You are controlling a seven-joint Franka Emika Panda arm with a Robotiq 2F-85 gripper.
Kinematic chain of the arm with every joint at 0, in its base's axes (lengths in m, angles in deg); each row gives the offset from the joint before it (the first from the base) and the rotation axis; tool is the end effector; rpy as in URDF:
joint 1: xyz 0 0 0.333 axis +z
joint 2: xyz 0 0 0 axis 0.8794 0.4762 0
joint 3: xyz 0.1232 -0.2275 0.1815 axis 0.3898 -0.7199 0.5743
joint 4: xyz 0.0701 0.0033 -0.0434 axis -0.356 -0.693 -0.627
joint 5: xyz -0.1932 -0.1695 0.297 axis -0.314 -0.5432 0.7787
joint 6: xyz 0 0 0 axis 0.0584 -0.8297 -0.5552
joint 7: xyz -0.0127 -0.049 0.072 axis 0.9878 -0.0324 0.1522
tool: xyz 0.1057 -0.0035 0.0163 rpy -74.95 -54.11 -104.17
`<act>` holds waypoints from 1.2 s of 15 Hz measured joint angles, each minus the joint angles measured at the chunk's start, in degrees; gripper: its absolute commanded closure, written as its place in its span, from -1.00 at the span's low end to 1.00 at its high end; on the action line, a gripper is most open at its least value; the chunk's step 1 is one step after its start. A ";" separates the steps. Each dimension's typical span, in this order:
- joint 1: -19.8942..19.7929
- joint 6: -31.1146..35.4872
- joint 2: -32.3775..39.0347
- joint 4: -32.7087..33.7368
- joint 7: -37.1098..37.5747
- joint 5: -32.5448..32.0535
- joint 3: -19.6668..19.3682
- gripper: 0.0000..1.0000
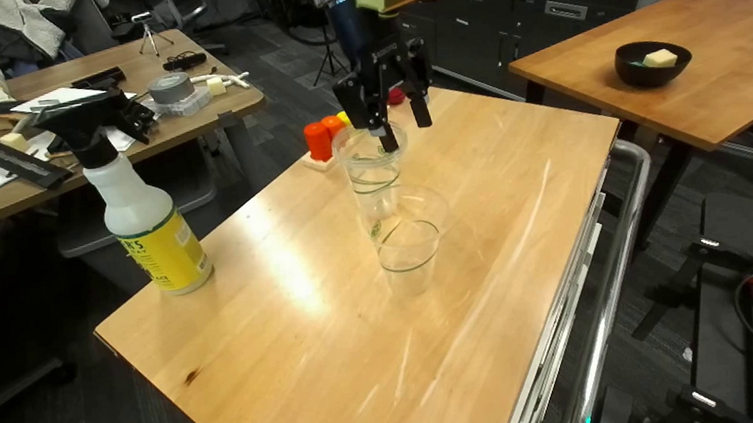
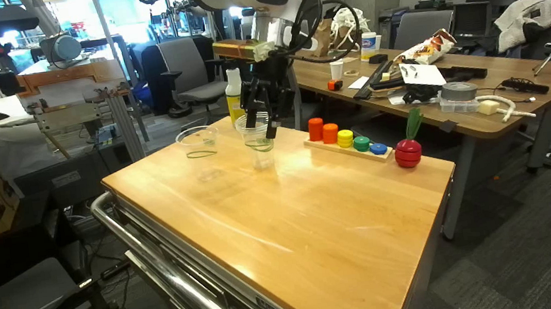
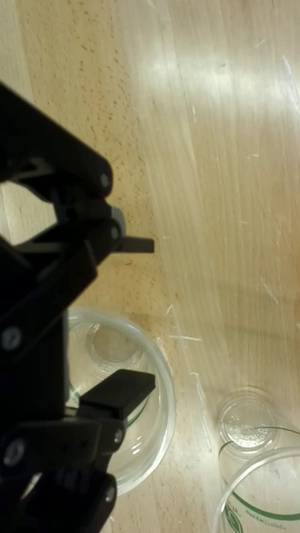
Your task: Stack the four clear cups together
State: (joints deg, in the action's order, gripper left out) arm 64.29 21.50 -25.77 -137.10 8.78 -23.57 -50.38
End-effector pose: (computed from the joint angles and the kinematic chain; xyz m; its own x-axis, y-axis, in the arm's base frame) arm 0.6398 0.0296 0.3042 0.9270 -0.1353 -0.3499 -0.1323 -0.9907 0.0327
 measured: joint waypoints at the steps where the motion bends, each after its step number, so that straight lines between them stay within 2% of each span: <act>1: 0.00 0.33 0.05 -0.13 0.00 0.39 0.03 0.34; 5: 0.00 1.52 0.06 -0.27 0.00 1.70 0.18 0.95; 6: 0.00 1.72 0.06 -0.28 0.00 1.84 0.24 0.98; 15: -0.40 2.88 -1.45 -0.27 0.28 3.79 0.36 0.95; 18: -0.76 0.79 -4.00 0.47 2.45 3.97 -0.11 0.95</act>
State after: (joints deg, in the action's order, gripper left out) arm 63.53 22.29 -29.77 -136.63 11.24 -19.61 -50.49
